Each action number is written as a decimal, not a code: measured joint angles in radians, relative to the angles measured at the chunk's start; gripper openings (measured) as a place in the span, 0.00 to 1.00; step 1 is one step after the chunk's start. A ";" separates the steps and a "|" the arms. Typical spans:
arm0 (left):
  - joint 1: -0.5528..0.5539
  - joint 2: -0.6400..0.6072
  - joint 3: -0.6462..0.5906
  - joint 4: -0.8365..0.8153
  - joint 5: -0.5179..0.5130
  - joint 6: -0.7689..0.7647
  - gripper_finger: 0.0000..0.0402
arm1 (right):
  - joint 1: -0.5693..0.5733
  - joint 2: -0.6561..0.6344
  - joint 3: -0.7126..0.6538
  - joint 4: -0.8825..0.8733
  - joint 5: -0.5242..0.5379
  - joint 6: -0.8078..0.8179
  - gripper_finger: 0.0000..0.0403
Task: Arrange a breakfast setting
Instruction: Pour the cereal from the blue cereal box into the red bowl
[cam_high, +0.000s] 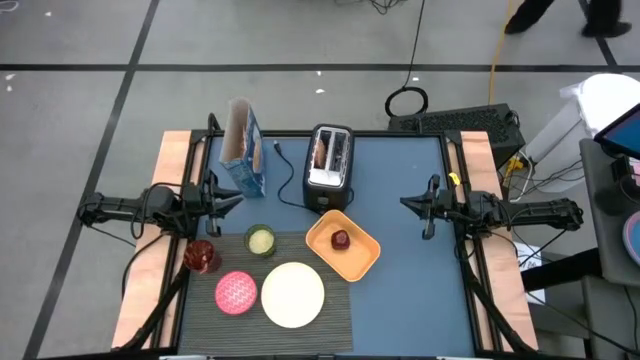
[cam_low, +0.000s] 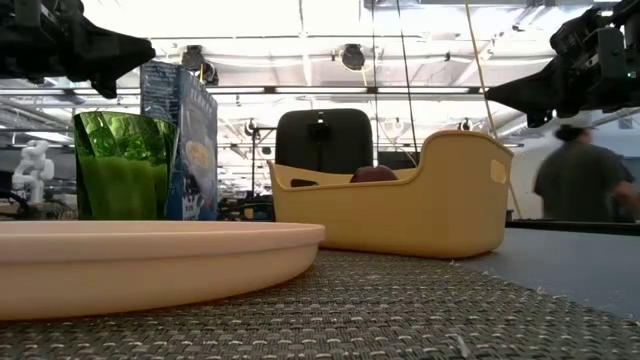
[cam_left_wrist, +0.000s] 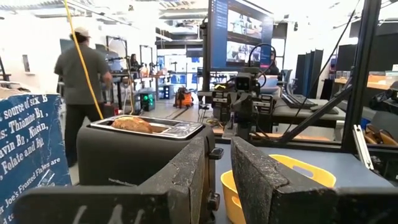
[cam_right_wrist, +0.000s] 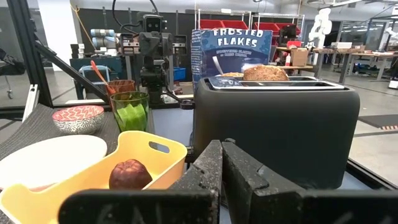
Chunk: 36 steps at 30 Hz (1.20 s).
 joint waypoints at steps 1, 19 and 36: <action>0.000 0.000 0.000 0.000 0.000 0.000 0.21 | 0.000 0.000 0.000 0.000 0.000 0.000 0.00; 0.000 0.000 0.000 -0.074 0.000 -0.005 0.21 | 0.000 0.000 0.000 0.000 0.000 0.000 0.00; 0.000 0.000 0.000 -0.077 -0.018 -0.124 0.21 | 0.000 0.000 0.000 0.000 0.000 0.000 0.00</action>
